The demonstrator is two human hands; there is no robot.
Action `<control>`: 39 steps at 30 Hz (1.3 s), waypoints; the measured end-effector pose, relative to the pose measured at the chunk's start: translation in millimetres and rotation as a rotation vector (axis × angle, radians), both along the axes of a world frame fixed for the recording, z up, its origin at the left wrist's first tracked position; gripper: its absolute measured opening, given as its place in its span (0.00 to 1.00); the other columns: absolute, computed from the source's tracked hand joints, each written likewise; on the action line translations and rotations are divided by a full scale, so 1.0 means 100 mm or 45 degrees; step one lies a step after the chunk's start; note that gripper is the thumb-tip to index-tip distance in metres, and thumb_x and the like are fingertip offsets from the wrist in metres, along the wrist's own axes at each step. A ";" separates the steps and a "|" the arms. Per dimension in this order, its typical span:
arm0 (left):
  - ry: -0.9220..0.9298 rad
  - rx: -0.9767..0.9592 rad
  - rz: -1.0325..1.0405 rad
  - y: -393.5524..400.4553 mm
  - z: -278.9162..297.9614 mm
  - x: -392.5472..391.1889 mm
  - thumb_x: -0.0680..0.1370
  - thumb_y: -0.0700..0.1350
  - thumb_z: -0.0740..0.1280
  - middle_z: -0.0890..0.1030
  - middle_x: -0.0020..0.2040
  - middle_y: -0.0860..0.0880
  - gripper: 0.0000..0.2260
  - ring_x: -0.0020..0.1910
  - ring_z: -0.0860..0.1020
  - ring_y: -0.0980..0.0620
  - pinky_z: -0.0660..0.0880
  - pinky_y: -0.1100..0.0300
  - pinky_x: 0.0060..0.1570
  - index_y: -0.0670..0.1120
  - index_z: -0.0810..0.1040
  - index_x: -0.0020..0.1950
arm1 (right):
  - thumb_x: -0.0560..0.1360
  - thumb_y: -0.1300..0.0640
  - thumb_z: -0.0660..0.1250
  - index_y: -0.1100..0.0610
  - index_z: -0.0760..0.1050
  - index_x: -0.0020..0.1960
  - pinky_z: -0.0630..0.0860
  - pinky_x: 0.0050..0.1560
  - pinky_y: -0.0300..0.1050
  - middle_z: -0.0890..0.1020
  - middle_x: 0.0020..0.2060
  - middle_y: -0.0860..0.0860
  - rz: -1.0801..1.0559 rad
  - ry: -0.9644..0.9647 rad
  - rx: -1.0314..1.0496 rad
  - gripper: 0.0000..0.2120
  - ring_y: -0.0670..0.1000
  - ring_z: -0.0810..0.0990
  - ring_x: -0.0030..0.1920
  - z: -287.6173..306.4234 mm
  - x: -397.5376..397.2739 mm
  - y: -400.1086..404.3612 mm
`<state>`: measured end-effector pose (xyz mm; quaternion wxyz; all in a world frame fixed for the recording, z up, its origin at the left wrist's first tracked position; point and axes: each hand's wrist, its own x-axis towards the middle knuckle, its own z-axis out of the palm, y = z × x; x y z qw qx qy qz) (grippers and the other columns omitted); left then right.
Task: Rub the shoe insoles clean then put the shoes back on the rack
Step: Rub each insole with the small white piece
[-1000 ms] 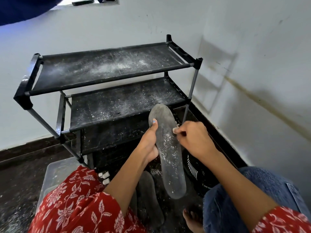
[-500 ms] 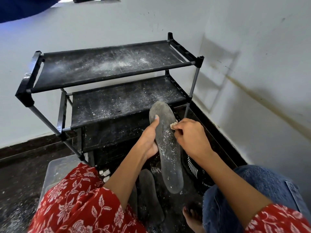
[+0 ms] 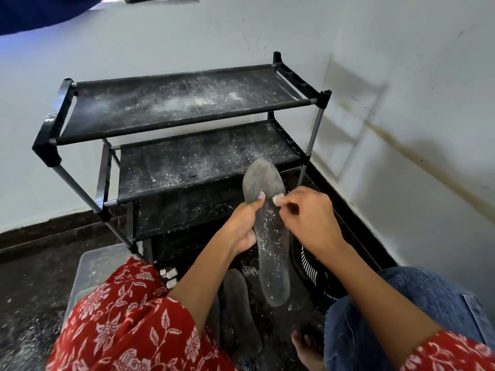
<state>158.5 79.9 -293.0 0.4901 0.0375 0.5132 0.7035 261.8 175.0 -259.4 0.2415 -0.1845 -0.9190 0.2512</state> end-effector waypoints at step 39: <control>-0.120 0.146 -0.005 0.01 0.01 0.01 0.83 0.42 0.55 0.84 0.39 0.46 0.12 0.38 0.83 0.53 0.80 0.60 0.39 0.40 0.77 0.55 | 0.67 0.68 0.69 0.60 0.82 0.48 0.80 0.41 0.52 0.81 0.40 0.54 0.073 0.035 0.219 0.11 0.57 0.80 0.42 -0.16 -0.10 0.00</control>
